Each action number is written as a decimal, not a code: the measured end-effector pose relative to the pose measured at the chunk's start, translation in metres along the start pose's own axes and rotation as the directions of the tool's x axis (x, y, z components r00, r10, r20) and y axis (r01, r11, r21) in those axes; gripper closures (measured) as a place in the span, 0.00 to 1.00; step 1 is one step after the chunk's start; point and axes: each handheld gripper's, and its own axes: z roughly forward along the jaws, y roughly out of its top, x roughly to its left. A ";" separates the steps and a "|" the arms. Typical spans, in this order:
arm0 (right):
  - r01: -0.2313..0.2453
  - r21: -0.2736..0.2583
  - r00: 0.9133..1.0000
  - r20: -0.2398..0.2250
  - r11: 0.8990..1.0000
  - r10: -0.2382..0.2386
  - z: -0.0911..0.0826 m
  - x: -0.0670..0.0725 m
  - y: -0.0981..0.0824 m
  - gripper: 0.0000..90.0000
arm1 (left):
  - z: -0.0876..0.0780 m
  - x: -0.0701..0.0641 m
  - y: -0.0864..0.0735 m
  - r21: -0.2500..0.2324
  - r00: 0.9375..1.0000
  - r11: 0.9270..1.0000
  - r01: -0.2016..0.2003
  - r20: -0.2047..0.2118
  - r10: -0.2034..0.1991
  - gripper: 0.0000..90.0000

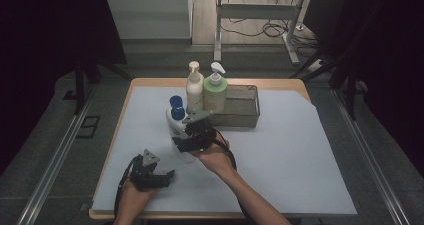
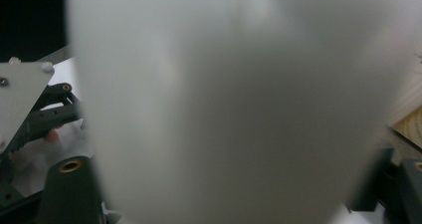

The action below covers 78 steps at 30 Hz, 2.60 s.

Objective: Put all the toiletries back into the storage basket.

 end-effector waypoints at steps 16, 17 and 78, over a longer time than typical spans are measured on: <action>-0.008 0.012 1.000 0.018 1.000 0.008 0.009 0.006 0.004 0.43 | 0.000 0.000 0.000 0.000 1.000 1.000 0.001 0.001 -0.001 0.13; -0.006 0.013 1.000 0.017 1.000 0.006 0.009 0.006 0.004 0.44 | 0.000 0.000 0.000 0.000 1.000 1.000 0.001 0.000 -0.001 0.13; -0.085 -0.005 0.988 0.129 0.996 0.085 -0.132 -0.080 -0.025 0.45 | 0.000 0.000 0.000 0.001 1.000 1.000 0.002 0.001 -0.002 0.13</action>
